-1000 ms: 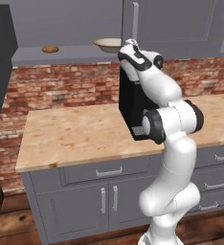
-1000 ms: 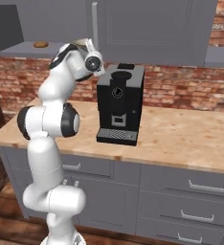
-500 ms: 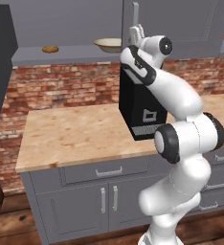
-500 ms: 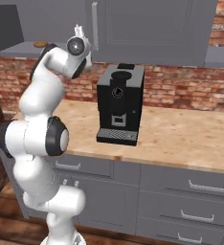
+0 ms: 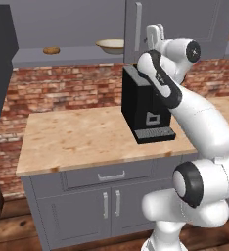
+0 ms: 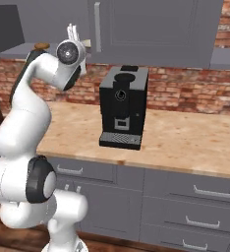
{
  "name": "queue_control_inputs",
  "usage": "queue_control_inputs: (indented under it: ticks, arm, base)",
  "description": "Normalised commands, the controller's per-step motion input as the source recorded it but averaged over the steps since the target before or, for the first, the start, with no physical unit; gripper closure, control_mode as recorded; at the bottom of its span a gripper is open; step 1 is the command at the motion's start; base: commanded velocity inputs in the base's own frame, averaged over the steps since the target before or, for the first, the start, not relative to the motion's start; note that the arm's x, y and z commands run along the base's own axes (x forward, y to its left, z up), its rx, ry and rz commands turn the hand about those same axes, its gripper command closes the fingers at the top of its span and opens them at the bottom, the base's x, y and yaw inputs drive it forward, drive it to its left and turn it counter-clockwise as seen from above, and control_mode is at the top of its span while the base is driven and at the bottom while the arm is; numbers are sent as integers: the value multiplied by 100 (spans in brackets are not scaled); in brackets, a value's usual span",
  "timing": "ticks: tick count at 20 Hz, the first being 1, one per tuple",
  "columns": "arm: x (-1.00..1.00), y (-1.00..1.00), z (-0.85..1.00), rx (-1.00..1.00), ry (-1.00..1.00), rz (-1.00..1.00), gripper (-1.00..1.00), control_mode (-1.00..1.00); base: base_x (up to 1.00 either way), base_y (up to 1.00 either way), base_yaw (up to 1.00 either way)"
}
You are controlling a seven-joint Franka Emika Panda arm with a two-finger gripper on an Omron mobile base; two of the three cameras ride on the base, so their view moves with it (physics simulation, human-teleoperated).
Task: Pick the mug and place it in the sink. Pick the bowl and place it in the open cabinet and then close the cabinet.
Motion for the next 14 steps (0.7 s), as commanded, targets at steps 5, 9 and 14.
queue_control_inputs:
  ticks: [5,9,14]
  arm:
    - [-87,-65,2,10,-6,5,-100,-100]
    - [-77,-50,8,12,0,1,-100,-100]
    - [-86,-16,1,5,-2,1,-100,-100]
  base:
    - [0,0,0]
    - [0,0,0]
    - [0,0,0]
